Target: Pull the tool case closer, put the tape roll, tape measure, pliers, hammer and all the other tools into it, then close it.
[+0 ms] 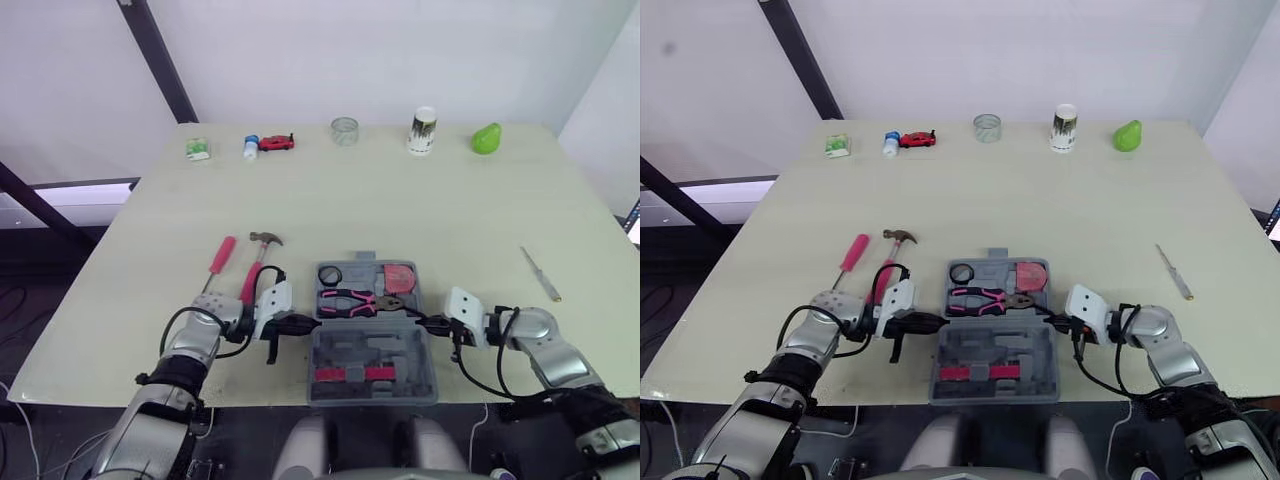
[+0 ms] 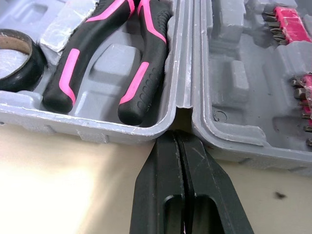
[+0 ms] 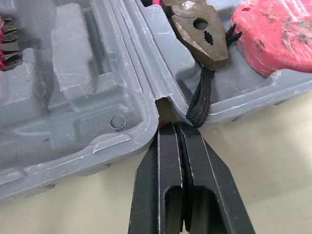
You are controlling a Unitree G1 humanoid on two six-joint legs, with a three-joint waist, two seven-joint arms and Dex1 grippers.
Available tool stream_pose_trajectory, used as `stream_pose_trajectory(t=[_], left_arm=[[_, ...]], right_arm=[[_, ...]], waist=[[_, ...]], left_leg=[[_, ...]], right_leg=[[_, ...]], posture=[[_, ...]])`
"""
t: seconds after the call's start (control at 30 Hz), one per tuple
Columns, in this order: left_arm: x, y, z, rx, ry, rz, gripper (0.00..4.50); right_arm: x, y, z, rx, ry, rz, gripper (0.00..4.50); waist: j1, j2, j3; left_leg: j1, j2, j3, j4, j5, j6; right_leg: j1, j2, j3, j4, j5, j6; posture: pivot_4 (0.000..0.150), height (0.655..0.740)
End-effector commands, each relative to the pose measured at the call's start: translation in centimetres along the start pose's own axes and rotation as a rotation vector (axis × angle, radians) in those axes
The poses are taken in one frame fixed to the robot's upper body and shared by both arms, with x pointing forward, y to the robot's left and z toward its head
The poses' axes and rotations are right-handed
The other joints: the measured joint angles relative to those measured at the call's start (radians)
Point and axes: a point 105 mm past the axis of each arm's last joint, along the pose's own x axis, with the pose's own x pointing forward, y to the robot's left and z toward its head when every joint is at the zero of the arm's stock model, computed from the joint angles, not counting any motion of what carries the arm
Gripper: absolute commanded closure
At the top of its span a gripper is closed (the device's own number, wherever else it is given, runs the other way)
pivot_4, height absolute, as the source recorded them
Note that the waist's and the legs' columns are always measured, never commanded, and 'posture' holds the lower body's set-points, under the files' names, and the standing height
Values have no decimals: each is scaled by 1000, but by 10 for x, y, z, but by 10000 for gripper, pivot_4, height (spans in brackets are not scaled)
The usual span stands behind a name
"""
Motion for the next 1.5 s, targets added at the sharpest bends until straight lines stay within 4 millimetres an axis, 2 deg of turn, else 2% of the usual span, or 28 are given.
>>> stream_pose_trajectory(t=[0.03,0.27,0.73,1.5], left_arm=[[5,10,2,9,0,55,44179],[-6,23,1,4,7,116,44179],[-8,19,-5,-5,18,108,44179],[-18,15,-12,-23,46,97,44179]], right_arm=[[11,-5,27,-74,-92,-10,45000],[15,-9,30,-86,-100,-22,45000],[20,-17,34,-111,-114,-63,45000],[31,-15,41,-142,-156,-70,45000]], waist=[[0,0,0],[-4,0,0],[-18,0,0],[-28,0,0]], left_leg=[[0,0,0,0,0,0],[0,0,0,0,0,0],[0,1,0,0,0,0],[0,2,0,0,0,0]], right_leg=[[0,0,0,0,0,0],[0,1,0,0,0,0],[0,1,0,0,0,0],[-1,2,0,1,0,0]], posture=[[1500,7400],[1500,7400],[1500,7400],[1500,7400]])
